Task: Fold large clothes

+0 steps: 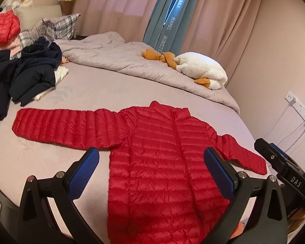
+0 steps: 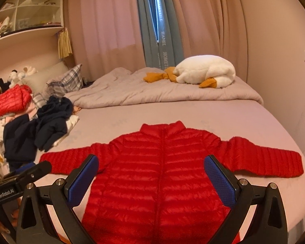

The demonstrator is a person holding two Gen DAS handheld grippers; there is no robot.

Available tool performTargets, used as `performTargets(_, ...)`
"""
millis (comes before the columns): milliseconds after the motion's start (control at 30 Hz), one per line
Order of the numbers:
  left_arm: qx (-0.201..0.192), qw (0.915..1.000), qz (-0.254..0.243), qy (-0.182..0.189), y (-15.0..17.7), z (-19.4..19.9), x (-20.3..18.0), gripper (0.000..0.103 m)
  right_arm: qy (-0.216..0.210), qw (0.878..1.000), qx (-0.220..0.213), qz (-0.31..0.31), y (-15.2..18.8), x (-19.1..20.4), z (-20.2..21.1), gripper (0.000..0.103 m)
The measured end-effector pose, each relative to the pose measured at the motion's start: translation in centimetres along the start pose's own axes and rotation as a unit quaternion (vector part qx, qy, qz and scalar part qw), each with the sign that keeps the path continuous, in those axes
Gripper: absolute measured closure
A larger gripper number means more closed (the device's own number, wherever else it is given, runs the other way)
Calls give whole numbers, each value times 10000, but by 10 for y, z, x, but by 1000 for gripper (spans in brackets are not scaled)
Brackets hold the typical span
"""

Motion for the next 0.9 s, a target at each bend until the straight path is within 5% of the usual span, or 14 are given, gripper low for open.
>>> performTargets(900,138,9993,-262,210,16,-1,-37,0,37,10000,39,-71,16,-23,12,0)
Point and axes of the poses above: each gripper's, at about its wrist camera, not at the fingertips, and z roughly against the way its jaws point, x to its left, y to its underside, the point moved 7 cm from there along -z, roughly the way its jaws point, and after that the axes turned 3 degrees about -z, right-handed, at the moved point
